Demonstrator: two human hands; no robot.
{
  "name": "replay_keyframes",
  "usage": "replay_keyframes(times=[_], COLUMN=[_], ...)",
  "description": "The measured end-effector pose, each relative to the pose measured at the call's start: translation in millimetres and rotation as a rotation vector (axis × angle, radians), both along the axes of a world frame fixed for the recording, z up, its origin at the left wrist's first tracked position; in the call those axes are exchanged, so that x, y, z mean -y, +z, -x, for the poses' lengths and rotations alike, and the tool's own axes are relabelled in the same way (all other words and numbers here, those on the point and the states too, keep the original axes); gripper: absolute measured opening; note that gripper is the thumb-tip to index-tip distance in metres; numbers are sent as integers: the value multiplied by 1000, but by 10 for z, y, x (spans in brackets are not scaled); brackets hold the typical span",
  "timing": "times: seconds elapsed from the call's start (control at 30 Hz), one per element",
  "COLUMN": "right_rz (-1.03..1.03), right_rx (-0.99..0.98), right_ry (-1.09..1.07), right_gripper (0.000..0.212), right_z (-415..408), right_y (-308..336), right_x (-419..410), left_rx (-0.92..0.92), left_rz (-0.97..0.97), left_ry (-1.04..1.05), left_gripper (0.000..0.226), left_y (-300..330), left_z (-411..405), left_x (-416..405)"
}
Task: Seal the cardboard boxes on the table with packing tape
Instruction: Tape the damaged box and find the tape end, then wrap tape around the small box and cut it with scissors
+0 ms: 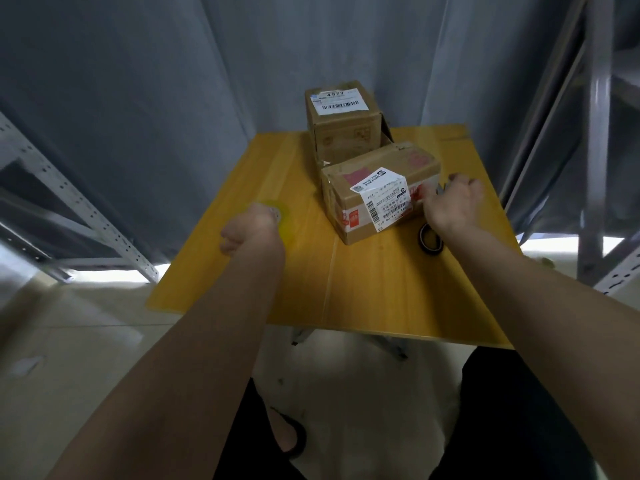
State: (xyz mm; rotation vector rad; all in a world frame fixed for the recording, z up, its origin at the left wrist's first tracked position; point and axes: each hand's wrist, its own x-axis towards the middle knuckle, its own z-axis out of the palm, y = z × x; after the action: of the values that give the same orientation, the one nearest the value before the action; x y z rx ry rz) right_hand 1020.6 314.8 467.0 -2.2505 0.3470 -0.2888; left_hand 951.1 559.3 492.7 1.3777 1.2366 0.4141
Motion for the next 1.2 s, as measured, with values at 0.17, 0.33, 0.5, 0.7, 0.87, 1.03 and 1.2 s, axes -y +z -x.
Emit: replay_keyframes(times=[0.17, 0.33, 0.5, 0.7, 0.87, 1.03, 1.2], right_rz=[-197, -411, -459, -739, -917, -952, -921], right_rx=[-33, -62, -79, -40, -91, -110, -65], right_ry=[30, 140, 137, 36, 3, 18, 0], right_gripper=[67, 69, 46, 62, 65, 63, 31], right_z=[-198, -150, -157, -96, -15, 39, 61], right_y=[123, 148, 164, 197, 109, 5, -28], right_x=[-35, -57, -45, -155, -257, -283, -246], left_rx=[111, 65, 247, 389, 422, 353, 323], left_rz=[-415, -109, -194, -235, 94, 107, 127], left_ry=[-373, -739, -688, -645, -490, -450, -409], left_gripper=[63, 43, 28, 52, 48, 54, 31], left_y=[30, 96, 57, -23, -93, -175, -156], left_z=[-70, -180, -249, -159, -168, -178, -163], left_x=[292, 673, 647, 513, 435, 450, 521])
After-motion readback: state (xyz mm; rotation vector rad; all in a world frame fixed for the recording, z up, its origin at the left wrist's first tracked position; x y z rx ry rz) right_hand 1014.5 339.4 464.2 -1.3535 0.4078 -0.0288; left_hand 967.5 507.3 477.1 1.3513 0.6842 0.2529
